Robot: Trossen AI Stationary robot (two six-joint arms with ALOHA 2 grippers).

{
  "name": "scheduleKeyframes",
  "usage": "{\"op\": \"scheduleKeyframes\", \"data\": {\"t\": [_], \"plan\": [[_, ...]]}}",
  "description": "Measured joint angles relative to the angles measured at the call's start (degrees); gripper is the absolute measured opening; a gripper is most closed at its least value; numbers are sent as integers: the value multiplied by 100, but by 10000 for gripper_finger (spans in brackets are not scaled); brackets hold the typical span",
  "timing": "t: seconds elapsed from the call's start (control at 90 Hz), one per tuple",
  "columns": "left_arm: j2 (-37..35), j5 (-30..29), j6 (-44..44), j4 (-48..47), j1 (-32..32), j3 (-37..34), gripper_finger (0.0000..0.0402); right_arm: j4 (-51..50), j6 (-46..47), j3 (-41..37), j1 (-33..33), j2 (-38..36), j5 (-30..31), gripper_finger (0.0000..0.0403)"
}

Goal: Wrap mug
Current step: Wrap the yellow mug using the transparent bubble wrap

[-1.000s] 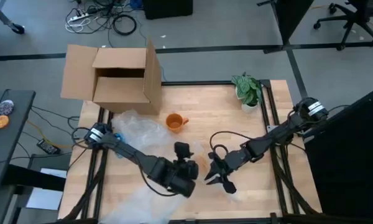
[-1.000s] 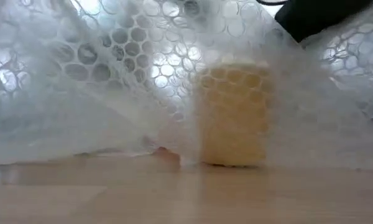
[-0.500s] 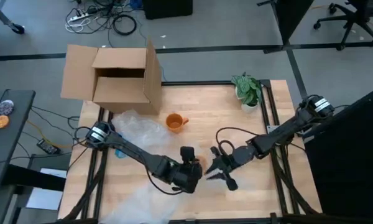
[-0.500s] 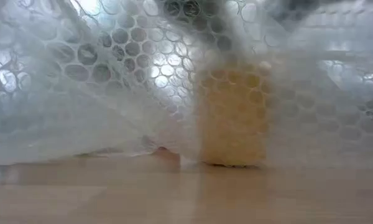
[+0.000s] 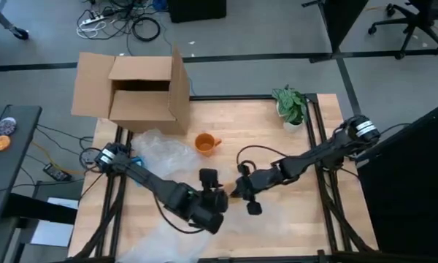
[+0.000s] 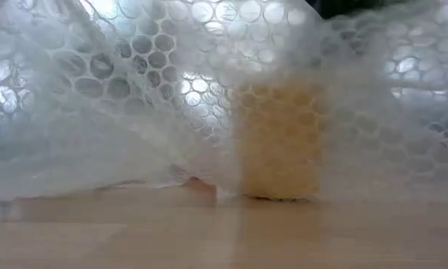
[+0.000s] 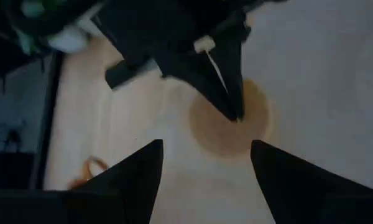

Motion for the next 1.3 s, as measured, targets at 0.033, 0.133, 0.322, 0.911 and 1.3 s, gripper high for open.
{"op": "scheduleKeyframes", "data": {"t": [0.033, 0.133, 0.322, 0.911, 1.3], "plan": [[-12, 4, -226, -112, -69, -38, 229, -280, -25, 196, 0, 94, 4, 2], [-28, 8, -712, -199, -224, -455, 229, -1162, -94, 780, 0, 361, 81, 1], [-5, -254, -1425, -146, -274, -1539, 229, -2749, -48, 1781, -86, 955, 92, 0], [-4, 696, 150, 5487, 597, -4060, 229, -4469, -19, 2786, -411, 1890, -598, 0], [-10, 697, 133, 5092, 599, -4054, 229, -4908, 284, 2786, -409, 862, -640, 0]]}}
